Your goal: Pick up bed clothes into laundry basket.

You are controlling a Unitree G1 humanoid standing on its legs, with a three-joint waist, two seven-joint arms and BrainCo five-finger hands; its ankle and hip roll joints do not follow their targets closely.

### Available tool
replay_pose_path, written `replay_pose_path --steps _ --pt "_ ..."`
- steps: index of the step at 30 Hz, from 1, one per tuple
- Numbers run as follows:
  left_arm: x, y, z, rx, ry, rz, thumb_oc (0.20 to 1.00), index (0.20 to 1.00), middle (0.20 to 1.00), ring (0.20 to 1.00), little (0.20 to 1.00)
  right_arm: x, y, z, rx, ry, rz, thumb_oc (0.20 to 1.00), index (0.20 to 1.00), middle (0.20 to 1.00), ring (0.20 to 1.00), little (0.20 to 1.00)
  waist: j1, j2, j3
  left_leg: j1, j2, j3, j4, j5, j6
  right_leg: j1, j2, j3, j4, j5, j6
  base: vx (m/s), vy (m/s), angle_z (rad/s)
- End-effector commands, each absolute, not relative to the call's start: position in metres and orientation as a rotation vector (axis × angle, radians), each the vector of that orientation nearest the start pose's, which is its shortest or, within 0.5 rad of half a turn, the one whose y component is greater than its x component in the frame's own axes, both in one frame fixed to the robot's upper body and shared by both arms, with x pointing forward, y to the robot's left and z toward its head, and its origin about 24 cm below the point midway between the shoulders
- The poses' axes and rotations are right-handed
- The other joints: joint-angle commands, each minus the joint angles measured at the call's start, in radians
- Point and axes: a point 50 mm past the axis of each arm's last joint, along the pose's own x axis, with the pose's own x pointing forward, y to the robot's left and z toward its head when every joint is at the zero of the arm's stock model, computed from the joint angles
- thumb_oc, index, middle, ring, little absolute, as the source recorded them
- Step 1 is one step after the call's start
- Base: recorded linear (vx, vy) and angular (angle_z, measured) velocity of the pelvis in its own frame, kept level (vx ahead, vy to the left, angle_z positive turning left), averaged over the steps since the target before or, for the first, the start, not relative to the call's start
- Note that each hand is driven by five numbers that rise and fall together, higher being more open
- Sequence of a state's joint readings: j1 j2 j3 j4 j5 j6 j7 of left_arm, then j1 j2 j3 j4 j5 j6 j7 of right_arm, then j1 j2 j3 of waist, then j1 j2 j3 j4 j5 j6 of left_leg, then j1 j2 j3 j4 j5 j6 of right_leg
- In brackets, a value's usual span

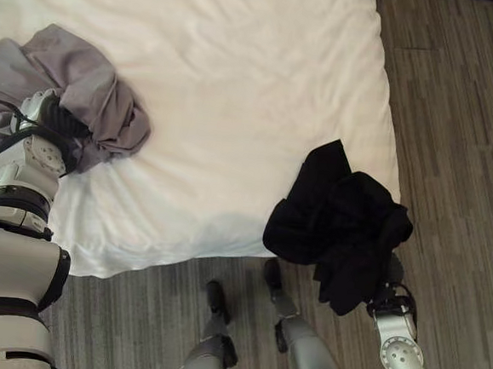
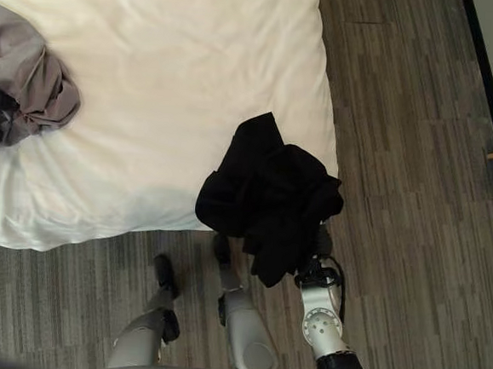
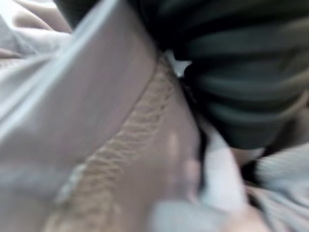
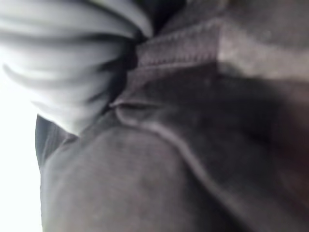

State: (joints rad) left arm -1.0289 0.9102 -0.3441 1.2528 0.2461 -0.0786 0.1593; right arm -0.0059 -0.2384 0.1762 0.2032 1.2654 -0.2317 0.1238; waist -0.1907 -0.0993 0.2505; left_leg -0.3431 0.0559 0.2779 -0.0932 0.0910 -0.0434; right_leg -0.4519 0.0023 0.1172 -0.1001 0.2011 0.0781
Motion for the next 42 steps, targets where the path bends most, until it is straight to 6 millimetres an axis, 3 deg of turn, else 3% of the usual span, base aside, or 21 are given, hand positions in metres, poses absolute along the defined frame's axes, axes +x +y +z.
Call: replay_pose_path --steps 1,3,6,7,9,10,11,12,13,15,18,21,22,26,31,34,37,40,42 --pt "0.361 0.345 0.144 0.655 0.168 0.404 0.2 0.2 0.2 0.2 0.2 0.256 -0.182 0.044 0.971 -0.185 0.068 0.2 0.2 0.2 0.2 0.2 -0.019 0.006 -0.009 0.045 0.03 -0.091 0.006 -0.033 -0.03 0.027 -0.034 -0.044 0.013 0.04 0.075 0.0 -0.012 0.08" --pt "0.363 0.338 0.14 0.559 0.142 0.389 0.2 0.2 0.2 0.2 0.2 0.257 -0.183 0.045 0.967 -0.191 0.059 0.2 0.2 0.2 0.2 0.2 -0.02 0.007 -0.01 0.045 0.029 -0.095 0.006 -0.034 -0.03 0.029 -0.034 -0.048 0.013 0.039 0.074 0.0 -0.011 0.14" --pt "0.371 0.31 0.13 0.204 0.04 0.343 0.2 0.2 0.2 0.2 0.2 0.261 -0.183 0.048 0.957 -0.206 0.039 0.2 0.2 0.2 0.2 0.2 -0.023 0.003 -0.013 0.051 0.029 -0.105 0.006 -0.038 -0.029 0.041 -0.035 -0.054 0.013 0.033 0.07 0.0 0.006 0.17" --pt "0.375 0.293 0.129 -0.06 -0.04 0.328 0.2 0.2 0.2 0.2 0.2 0.263 -0.183 0.05 0.957 -0.215 0.018 0.2 0.2 0.2 0.2 0.2 -0.024 -0.003 -0.015 0.058 0.03 -0.11 0.006 -0.043 -0.029 0.05 -0.035 -0.057 0.013 0.027 0.068 0.0 0.007 0.16" --pt "0.377 0.274 0.122 -0.29 -0.089 0.291 0.2 0.2 0.2 0.2 0.2 0.269 -0.18 0.054 0.966 -0.227 0.012 0.2 0.2 0.2 0.2 0.2 -0.022 -0.008 -0.018 0.07 0.031 -0.115 0.006 -0.048 -0.028 0.063 -0.036 -0.061 0.013 0.022 0.067 0.01 -0.006 0.12" --pt "0.377 0.274 0.122 -0.291 -0.089 0.291 0.2 0.2 0.2 0.2 0.2 0.269 -0.18 0.053 0.966 -0.226 0.012 0.2 0.2 0.2 0.2 0.2 -0.022 -0.007 -0.018 0.071 0.032 -0.116 0.006 -0.049 -0.028 0.064 -0.036 -0.062 0.013 0.022 0.067 0.01 0.001 0.06" --pt "0.379 0.262 0.123 -0.406 -0.13 0.263 0.2 0.2 0.2 0.2 0.2 0.271 -0.179 0.054 0.969 -0.229 0.005 0.2 0.2 0.2 0.2 0.2 -0.02 -0.008 -0.019 0.074 0.031 -0.118 0.006 -0.051 -0.028 0.069 -0.036 -0.062 0.013 0.02 0.066 0.0 0.0 0.0" --pt "0.379 0.217 0.123 -0.691 -0.215 0.132 0.2 0.2 0.2 0.2 0.2 0.28 -0.175 0.061 0.988 -0.251 -0.01 0.2 0.2 0.2 0.2 0.2 -0.011 -0.01 -0.029 0.091 0.027 -0.121 0.006 -0.058 -0.026 0.086 -0.036 -0.064 0.013 0.015 0.065 0.02 0.032 0.0" --pt "0.379 0.202 0.13 -0.711 -0.246 0.074 0.2 0.2 0.2 0.2 0.2 0.281 -0.175 0.064 0.99 -0.26 -0.014 0.2 0.2 0.2 0.2 0.2 -0.009 -0.007 -0.035 0.1 0.024 -0.121 0.006 -0.06 -0.024 0.094 -0.036 -0.063 0.013 0.014 0.064 0.0 0.0 0.0" --pt "0.377 0.191 0.134 -0.731 -0.267 0.022 0.2 0.2 0.2 0.2 0.2 0.282 -0.175 0.066 0.988 -0.266 -0.015 0.2 0.2 0.2 0.2 0.2 -0.008 -0.007 -0.042 0.105 0.021 -0.121 0.006 -0.055 -0.023 0.099 -0.039 -0.062 0.013 0.016 0.063 0.0 0.0 0.0" --pt "0.36 0.158 0.139 -0.893 -0.336 -0.13 0.2 0.2 0.2 0.2 0.2 0.28 -0.178 0.068 1.003 -0.288 -0.034 0.2 0.2 0.2 0.2 0.2 0.003 0.009 -0.073 0.158 0.015 -0.129 0.006 -0.074 -0.015 0.156 -0.046 -0.067 0.013 -0.008 0.061 0.09 0.036 -0.03" --pt "0.347 0.148 0.139 -0.953 -0.368 -0.188 0.2 0.2 0.2 0.2 0.2 0.278 -0.181 0.068 1.013 -0.304 -0.043 0.2 0.2 0.2 0.2 0.2 0.009 0.017 -0.092 0.184 0.007 -0.133 0.006 -0.077 -0.012 0.183 -0.051 -0.07 0.013 -0.014 0.06 0.06 0.033 -0.04" --pt "0.334 0.144 0.137 -1.005 -0.398 -0.225 0.2 0.2 0.2 0.2 0.2 0.277 -0.186 0.07 1.026 -0.329 -0.059 0.2 0.2 0.2 0.2 0.2 0.017 0.031 -0.112 0.217 0.002 -0.138 0.006 -0.09 -0.008 0.218 -0.054 -0.076 0.013 -0.029 0.058 0.08 0.047 0.0" --pt "0.316 0.154 0.123 -1.041 -0.412 -0.214 0.2 0.2 0.2 0.2 0.2 0.274 -0.195 0.075 1.054 -0.392 -0.084 0.2 0.2 0.2 0.2 0.2 0.028 0.044 -0.154 0.255 -0.008 -0.143 0.006 -0.094 -0.003 0.257 -0.06 -0.081 0.013 -0.04 0.057 0.04 0.028 0.06" --pt "0.281 0.186 0.108 -1.079 -0.485 -0.12 0.2 0.2 0.2 0.2 0.2 0.267 -0.223 0.091 1.095 -0.558 -0.175 0.2 0.2 0.2 0.2 0.2 0.054 0.067 -0.212 0.335 -0.024 -0.156 0.006 -0.112 0.011 0.343 -0.069 -0.087 0.013 -0.061 0.053 0.04 0.047 0.11" --pt "0.26 0.218 0.086 -1.026 -0.473 0.027 0.2 0.2 0.2 0.2 0.2 0.255 -0.256 0.099 1.061 -0.674 -0.303 0.2 0.2 0.2 0.2 0.2 0.067 0.078 -0.242 0.369 -0.037 -0.167 0.006 -0.121 0.019 0.383 -0.08 -0.09 0.013 -0.072 0.053 0.03 0.075 0.09" --pt "0.245 0.233 0.068 -0.99 -0.421 0.126 0.2 0.2 0.2 0.2 0.2 0.24 -0.282 0.101 1.031 -0.756 -0.434 0.2 0.2 0.2 0.2 0.2 0.074 0.085 -0.263 0.388 -0.052 -0.177 0.006 -0.129 0.027 0.406 -0.091 -0.099 0.013 -0.075 0.055 0.01 0.084 0.19" --pt "0.239 0.238 0.061 -0.968 -0.394 0.145 0.2 0.2 0.2 0.2 0.2 0.223 -0.304 0.101 0.993 -0.816 -0.551 0.2 0.2 0.2 0.2 0.2 0.065 0.087 -0.265 0.397 -0.066 -0.185 0.006 -0.131 0.035 0.421 -0.106 -0.099 0.013 -0.061 0.058 -0.01 0.083 0.11" --pt "0.245 0.235 0.063 -0.959 -0.384 0.131 0.2 0.2 0.2 0.2 0.2 0.212 -0.316 0.098 0.984 -0.843 -0.628 0.2 0.2 0.2 0.2 0.2 0.031 0.083 -0.253 0.399 -0.076 -0.178 0.006 -0.131 0.038 0.412 -0.12 -0.088 0.022 -0.015 0.072 -0.05 0.089 0.15"
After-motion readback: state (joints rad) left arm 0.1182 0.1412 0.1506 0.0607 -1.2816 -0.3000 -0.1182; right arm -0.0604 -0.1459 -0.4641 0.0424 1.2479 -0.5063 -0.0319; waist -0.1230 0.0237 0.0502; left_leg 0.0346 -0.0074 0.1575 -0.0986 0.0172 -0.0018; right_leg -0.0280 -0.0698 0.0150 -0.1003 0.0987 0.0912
